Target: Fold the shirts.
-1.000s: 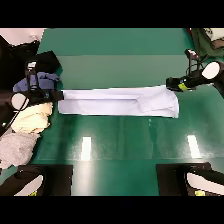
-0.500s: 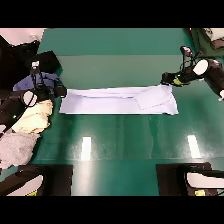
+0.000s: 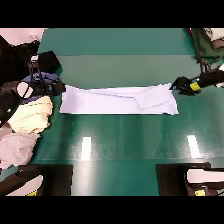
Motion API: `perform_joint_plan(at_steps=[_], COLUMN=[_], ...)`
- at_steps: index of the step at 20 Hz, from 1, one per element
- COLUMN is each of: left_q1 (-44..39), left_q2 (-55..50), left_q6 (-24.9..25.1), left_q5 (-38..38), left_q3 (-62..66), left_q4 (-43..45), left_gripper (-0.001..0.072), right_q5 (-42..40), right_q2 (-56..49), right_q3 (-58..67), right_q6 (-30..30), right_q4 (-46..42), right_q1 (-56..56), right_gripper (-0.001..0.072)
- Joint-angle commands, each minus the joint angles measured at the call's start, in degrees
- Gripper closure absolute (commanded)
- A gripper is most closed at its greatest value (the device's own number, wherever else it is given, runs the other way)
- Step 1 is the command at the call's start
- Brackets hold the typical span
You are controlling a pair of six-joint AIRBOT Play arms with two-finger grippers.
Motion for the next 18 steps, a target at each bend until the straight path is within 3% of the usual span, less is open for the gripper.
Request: perform_joint_plan(at_steps=[1,4,12,15,18], left_q1=[0.0,0.0,0.0,0.0,-0.3], left_q2=[0.0,0.0,0.0,0.0,-0.1], left_q6=[0.0,0.0,0.0,0.0,0.0], left_q5=[-6.0,-8.9,-10.0,-10.5,-10.8], left_q3=[0.6,0.6,0.6,0.6,0.6], left_q4=[-0.9,-2.5,-7.9,-9.4,-12.4], left_gripper=[0.0679,0.0679,0.0679,0.0679,0.0680], right_q5=[7.8,7.3,5.6,3.3,2.3], right_q2=[-5.2,-9.4,-16.5,-17.0,-17.0], right_q3=[0.1,0.1,0.1,0.1,0.2], right_q6=[-4.6,-9.6,-12.7,-12.7,-16.1], right_q4=[4.0,11.0,11.2,11.3,17.4], right_q1=[-5.5,-5.9,-4.0,-4.1,-4.1], right_gripper=[0.0008,0.0009,0.0030,0.0241,0.0608])
